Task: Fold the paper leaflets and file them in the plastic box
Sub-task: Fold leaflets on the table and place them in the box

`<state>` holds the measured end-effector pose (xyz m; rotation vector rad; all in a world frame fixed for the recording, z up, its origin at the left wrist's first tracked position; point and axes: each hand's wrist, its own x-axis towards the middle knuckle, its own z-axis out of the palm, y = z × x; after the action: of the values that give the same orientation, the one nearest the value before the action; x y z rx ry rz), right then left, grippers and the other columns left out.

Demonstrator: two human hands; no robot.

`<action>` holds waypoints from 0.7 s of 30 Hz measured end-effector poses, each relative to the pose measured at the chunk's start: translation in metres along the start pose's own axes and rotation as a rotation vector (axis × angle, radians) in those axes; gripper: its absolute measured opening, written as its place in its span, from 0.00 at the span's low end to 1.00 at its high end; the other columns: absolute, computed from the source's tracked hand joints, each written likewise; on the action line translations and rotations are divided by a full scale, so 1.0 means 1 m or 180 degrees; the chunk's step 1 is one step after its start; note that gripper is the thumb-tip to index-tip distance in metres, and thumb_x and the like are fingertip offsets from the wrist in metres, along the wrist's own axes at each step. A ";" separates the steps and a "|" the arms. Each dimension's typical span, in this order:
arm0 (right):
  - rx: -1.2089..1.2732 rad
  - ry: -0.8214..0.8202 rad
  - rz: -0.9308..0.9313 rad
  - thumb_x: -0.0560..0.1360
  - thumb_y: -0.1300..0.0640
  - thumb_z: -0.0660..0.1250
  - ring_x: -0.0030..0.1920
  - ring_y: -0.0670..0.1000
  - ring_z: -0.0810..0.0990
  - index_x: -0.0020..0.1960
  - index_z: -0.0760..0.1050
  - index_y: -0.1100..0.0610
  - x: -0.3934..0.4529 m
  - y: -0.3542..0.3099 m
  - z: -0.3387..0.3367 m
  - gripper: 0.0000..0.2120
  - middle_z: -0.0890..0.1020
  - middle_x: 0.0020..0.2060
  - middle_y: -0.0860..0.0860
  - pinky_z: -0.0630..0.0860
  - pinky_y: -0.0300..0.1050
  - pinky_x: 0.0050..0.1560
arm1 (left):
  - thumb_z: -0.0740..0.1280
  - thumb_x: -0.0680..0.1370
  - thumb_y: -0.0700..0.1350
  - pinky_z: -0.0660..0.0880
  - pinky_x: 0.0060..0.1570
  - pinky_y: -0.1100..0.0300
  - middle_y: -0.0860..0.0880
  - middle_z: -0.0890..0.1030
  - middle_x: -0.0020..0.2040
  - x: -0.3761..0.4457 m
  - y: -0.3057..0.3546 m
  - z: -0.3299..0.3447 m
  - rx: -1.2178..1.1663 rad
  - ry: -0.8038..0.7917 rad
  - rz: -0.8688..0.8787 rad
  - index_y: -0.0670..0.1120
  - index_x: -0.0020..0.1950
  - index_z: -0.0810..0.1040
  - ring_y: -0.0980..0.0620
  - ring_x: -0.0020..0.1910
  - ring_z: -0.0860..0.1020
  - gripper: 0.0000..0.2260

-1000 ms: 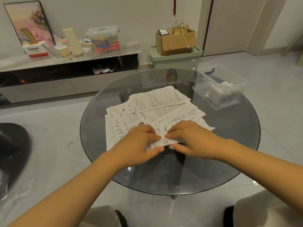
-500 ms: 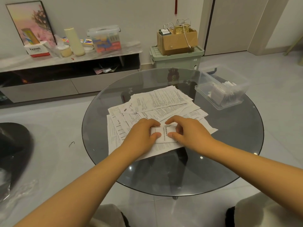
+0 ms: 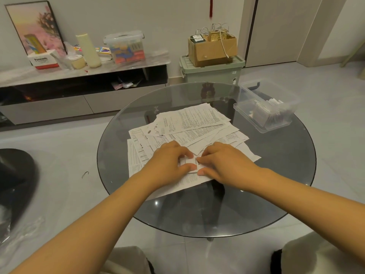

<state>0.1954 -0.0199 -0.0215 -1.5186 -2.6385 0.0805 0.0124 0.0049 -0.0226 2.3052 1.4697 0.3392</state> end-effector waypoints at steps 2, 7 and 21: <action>-0.0055 0.0097 -0.0073 0.79 0.41 0.53 0.50 0.51 0.73 0.56 0.77 0.51 -0.003 0.001 -0.001 0.20 0.80 0.49 0.48 0.67 0.43 0.47 | 0.67 0.71 0.63 0.69 0.57 0.59 0.55 0.72 0.51 -0.003 0.000 -0.005 -0.0087 -0.0126 0.0051 0.54 0.60 0.78 0.55 0.55 0.70 0.22; -0.0141 0.0330 0.0198 0.81 0.47 0.50 0.43 0.54 0.75 0.55 0.73 0.53 -0.005 0.003 -0.009 0.16 0.79 0.44 0.52 0.67 0.46 0.40 | 0.67 0.76 0.49 0.72 0.52 0.57 0.53 0.78 0.50 -0.005 0.007 -0.008 -0.0085 -0.0008 0.0120 0.51 0.55 0.81 0.53 0.51 0.74 0.09; 0.1624 0.0697 0.1092 0.75 0.54 0.68 0.40 0.44 0.80 0.48 0.82 0.52 0.005 0.053 -0.076 0.06 0.83 0.37 0.45 0.76 0.39 0.44 | 0.68 0.76 0.42 0.72 0.32 0.74 0.54 0.81 0.35 0.042 0.057 -0.036 -0.1230 0.0700 -0.0181 0.48 0.41 0.79 0.64 0.31 0.78 0.04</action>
<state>0.2463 0.0108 0.0497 -1.6489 -1.9621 0.5320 0.0620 0.0278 0.0350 1.9621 1.4169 0.8058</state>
